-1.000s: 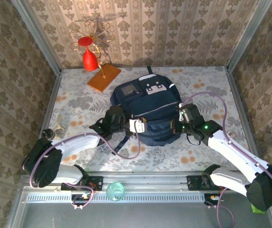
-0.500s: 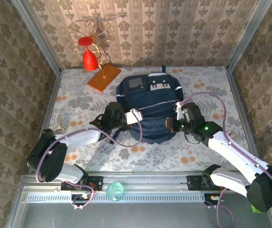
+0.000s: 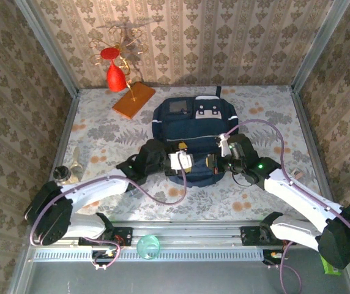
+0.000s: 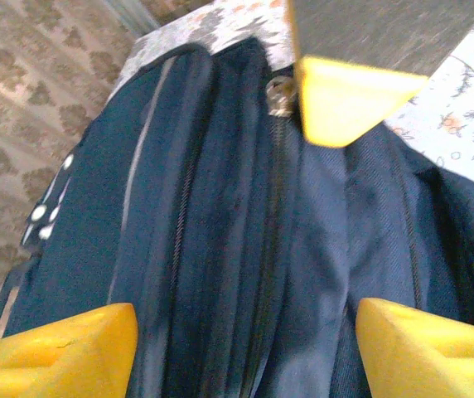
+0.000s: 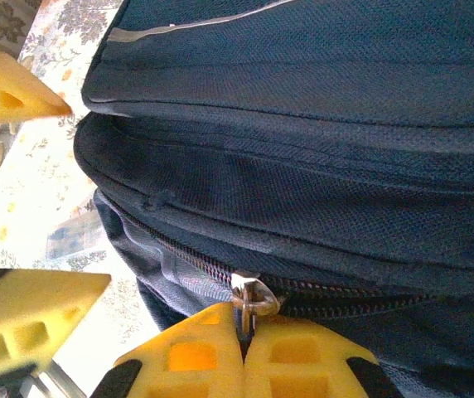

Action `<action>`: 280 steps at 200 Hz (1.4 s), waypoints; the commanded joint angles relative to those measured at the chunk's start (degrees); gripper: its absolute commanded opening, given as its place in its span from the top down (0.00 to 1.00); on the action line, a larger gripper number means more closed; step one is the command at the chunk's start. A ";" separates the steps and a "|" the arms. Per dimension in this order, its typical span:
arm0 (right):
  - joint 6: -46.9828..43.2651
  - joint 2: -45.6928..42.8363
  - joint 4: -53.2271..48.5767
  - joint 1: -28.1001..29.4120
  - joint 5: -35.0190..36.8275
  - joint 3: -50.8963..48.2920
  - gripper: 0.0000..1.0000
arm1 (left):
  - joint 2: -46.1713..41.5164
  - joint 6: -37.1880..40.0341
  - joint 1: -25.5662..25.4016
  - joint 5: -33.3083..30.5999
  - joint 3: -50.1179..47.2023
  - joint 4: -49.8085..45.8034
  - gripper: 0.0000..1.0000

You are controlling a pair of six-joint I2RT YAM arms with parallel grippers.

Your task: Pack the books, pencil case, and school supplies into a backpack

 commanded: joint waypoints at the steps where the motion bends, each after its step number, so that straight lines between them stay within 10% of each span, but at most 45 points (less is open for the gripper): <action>1: 0.41 -0.59 3.09 0.64 -2.43 0.90 1.00 | 4.36 3.65 -1.75 -1.86 4.92 -0.83 0.32; 46: 0.36 -2.10 1.69 0.64 -2.00 0.15 1.00 | 10.98 5.86 -2.36 -6.16 8.47 1.13 0.51; 96: -0.51 -4.12 -6.98 -1.93 5.74 -0.98 1.00 | 8.65 5.61 1.09 -4.00 4.00 2.90 1.00; 172: 0.30 -5.71 -13.60 -10.10 24.12 -0.30 1.00 | 3.86 4.36 10.04 9.90 -1.85 7.15 1.00; 213: -1.04 -4.82 -5.59 -10.67 14.80 -0.05 1.00 | 4.58 1.44 14.78 5.72 -2.26 8.95 1.00; 280: 0.47 -4.57 3.43 -4.79 3.87 -1.40 1.00 | -0.39 -4.59 10.56 9.10 -1.86 4.06 0.42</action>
